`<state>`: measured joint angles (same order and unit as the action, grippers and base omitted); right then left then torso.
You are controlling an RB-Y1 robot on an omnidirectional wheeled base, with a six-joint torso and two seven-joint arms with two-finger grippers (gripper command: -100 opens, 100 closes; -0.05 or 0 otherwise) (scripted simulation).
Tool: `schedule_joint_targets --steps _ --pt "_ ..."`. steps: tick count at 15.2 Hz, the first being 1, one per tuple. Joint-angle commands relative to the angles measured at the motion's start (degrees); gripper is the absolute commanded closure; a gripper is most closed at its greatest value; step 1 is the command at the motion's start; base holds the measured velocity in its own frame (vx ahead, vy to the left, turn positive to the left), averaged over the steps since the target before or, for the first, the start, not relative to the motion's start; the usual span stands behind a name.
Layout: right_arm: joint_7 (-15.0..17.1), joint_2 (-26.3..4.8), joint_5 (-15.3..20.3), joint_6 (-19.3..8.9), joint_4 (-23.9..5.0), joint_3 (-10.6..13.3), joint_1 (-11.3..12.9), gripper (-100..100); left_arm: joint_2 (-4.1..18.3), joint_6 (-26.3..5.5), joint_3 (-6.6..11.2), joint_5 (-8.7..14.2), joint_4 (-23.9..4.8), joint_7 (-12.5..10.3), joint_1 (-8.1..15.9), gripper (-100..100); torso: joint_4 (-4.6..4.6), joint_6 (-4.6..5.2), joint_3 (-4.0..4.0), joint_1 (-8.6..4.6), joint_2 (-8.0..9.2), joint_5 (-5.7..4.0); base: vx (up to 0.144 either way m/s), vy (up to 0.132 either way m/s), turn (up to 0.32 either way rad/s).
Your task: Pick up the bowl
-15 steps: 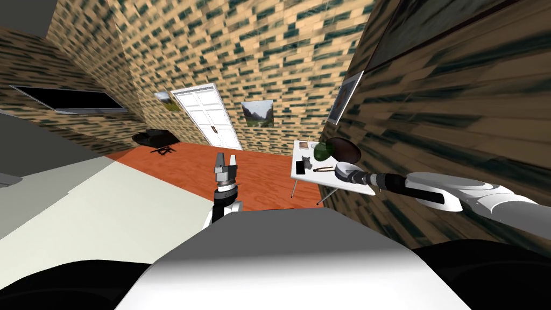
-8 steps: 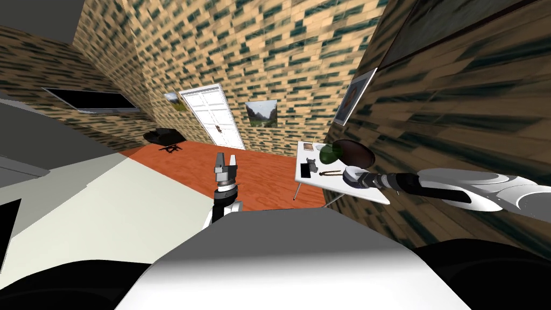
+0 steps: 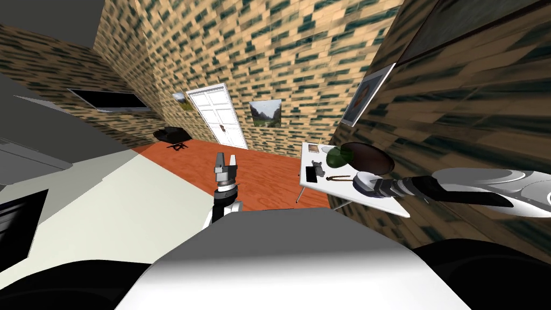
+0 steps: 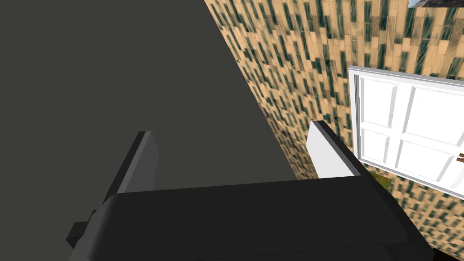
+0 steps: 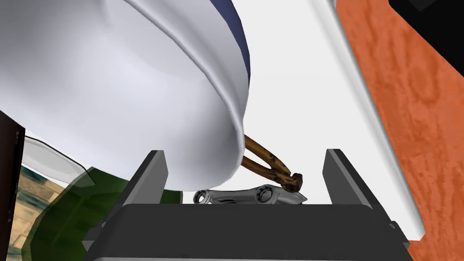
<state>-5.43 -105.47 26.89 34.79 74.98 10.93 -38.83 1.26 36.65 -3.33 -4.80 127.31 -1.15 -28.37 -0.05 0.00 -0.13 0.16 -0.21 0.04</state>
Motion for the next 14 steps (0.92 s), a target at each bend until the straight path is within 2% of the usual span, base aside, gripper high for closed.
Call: schedule_joint_targets --steps 1,3,4,5,7,8,10,13,14 --pt "-0.11 -1.6 0.74 0.5 -0.96 1.27 -1.34 -100 0.0 0.0 0.0 0.0 0.0 0.0 0.0 0 0.0 0.0 0.0 0.0 0.0 0.0 0.048 0.015 0.061" --pt "-0.11 -1.6 0.74 0.5 -0.96 1.27 -1.34 -100 0.0 0.0 0.0 0.0 0.0 0.0 0.0 0 0.02 0.0 0.04 -0.04 0.06 -0.02 0.036 0.013 0.03" --pt "-0.15 -3.29 1.5 1.26 -2.15 2.94 -2.94 -100 0.0 0.0 0.0 0.0 0.0 0.0 0.0 0 0.03 0.01 0.07 -0.06 0.12 -0.03 0.035 0.018 0.058" --pt "-0.15 -3.29 1.5 1.26 -2.15 2.94 -2.94 -100 0.0 0.0 0.0 0.0 0.0 0.0 0.0 0 0.03 0.0 0.08 -0.05 0.13 -0.02 0.046 0.02 0.069" --pt "-0.17 -4.71 2.22 2.01 -3.22 4.67 -4.58 -100 0.0 0.0 0.0 0.0 0.0 0.0 0.0 0 0.03 0.01 0.05 -0.04 0.08 -0.02 0.062 0.02 0.072" --pt "0.08 -3.43 2.87 2.21 -3.43 3.61 -3.28 -100 0.0 0.0 0.0 0.0 0.0 0.0 0.0 0 0.02 0.01 0.04 -0.04 0.06 -0.02 0.037 0.012 0.021" --pt "2.44 -0.58 7.05 4.06 -6.18 3.19 -1.5 -100 0.0 0.0 0.0 0.0 0.0 0.0 0.01 0 0.04 -0.02 0.11 -0.08 0.2 -0.04 -0.034 -0.002 0.186" --pt "5.78 3.71 12.33 6.35 -9.99 2.34 1.2 -100 0.0 -0.01 0.0 0.0 0.0 0.0 0.03 0 0.15 -0.03 0.39 -0.16 0.68 -0.05 -0.134 -0.009 0.315" --pt "5.78 3.71 12.4 6.35 -9.99 2.34 1.2 -100 0.0 -0.01 0.0 0.0 0.0 0.0 0.04 0 0.18 -0.03 0.46 -0.16 0.81 -0.06 -0.137 -0.004 0.188"
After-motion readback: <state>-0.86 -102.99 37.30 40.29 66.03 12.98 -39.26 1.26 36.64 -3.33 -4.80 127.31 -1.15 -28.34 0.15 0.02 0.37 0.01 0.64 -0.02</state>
